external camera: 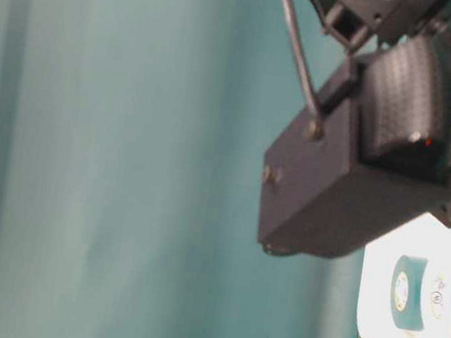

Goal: Put the tape into the white case with the right arm.
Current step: 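Move the right gripper to the blue tape and grasp it, then lift the blue tape and place it in the tray's top middle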

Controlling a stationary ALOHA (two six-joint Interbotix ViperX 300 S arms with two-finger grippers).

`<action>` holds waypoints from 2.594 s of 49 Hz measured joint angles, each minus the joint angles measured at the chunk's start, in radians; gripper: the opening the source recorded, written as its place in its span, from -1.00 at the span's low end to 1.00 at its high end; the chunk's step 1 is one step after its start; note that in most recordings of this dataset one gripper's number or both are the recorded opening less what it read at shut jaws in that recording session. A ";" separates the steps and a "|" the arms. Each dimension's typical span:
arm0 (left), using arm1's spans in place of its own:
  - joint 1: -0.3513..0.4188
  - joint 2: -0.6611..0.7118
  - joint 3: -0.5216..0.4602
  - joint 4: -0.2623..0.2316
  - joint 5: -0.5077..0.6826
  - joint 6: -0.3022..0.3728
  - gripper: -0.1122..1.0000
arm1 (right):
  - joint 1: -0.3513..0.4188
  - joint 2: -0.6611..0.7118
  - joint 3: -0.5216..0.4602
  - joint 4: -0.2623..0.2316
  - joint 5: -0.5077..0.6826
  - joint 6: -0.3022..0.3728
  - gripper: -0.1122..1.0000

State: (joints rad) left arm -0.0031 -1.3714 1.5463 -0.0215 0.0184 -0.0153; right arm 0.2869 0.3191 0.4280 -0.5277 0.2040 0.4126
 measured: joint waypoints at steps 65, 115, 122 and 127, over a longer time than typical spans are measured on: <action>0.000 0.000 0.000 0.000 -0.002 -0.003 -0.79 | -0.051 -0.147 -0.002 0.002 0.158 0.002 -0.77; 0.000 -0.002 0.000 -0.002 -0.002 -0.003 -0.79 | -0.617 -0.129 -0.014 0.002 0.002 -0.012 -0.77; 0.000 0.000 0.000 -0.002 -0.002 -0.003 -0.79 | -0.624 -0.100 -0.038 0.000 -0.009 -0.023 -0.77; 0.000 0.000 0.000 0.000 0.000 -0.003 -0.79 | -0.626 -0.091 -0.048 -0.002 -0.012 -0.031 -0.77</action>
State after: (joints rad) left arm -0.0031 -1.3714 1.5463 -0.0215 0.0184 -0.0184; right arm -0.3390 0.2286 0.3804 -0.5292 0.1917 0.3820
